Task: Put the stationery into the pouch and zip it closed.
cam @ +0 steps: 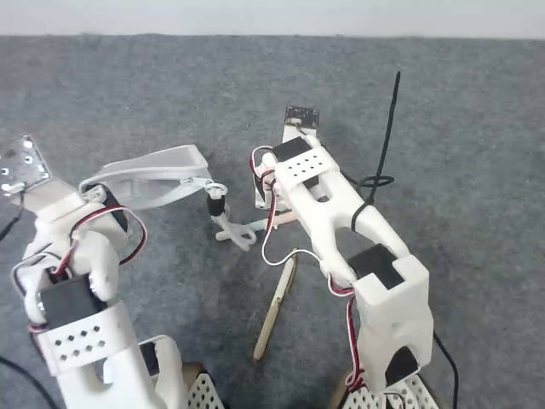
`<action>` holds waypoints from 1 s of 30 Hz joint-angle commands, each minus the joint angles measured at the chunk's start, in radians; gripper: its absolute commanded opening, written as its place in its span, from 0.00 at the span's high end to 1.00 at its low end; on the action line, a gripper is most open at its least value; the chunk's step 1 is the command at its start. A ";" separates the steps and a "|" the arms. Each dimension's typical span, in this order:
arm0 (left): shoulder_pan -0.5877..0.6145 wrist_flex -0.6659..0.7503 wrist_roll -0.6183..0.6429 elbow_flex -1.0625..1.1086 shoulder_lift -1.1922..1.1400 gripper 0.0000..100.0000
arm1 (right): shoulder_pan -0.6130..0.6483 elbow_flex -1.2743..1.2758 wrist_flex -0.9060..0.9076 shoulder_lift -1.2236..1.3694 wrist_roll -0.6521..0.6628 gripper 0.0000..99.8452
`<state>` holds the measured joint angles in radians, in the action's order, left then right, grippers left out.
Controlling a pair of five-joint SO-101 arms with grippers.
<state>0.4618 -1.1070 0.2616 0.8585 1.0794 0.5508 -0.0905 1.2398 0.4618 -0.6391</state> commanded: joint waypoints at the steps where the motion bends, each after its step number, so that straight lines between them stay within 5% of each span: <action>1: 0.009 0.035 0.014 -0.012 0.009 0.99 | -0.004 -0.057 0.013 0.005 -0.009 0.78; 18: 0.009 0.035 0.014 -0.012 0.009 0.99 | -0.041 -0.190 0.013 0.171 -0.058 0.79; 25: 0.009 0.035 0.014 -0.012 0.009 0.99 | -0.059 -0.229 0.013 0.191 -0.054 1.00; 30: 0.009 0.035 0.014 -0.012 0.009 0.99 | -0.061 -0.229 0.015 0.185 -0.052 0.97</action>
<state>0.4618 -1.1070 0.2616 0.8585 1.0794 0.4849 -0.2670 1.2628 0.6506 -0.6866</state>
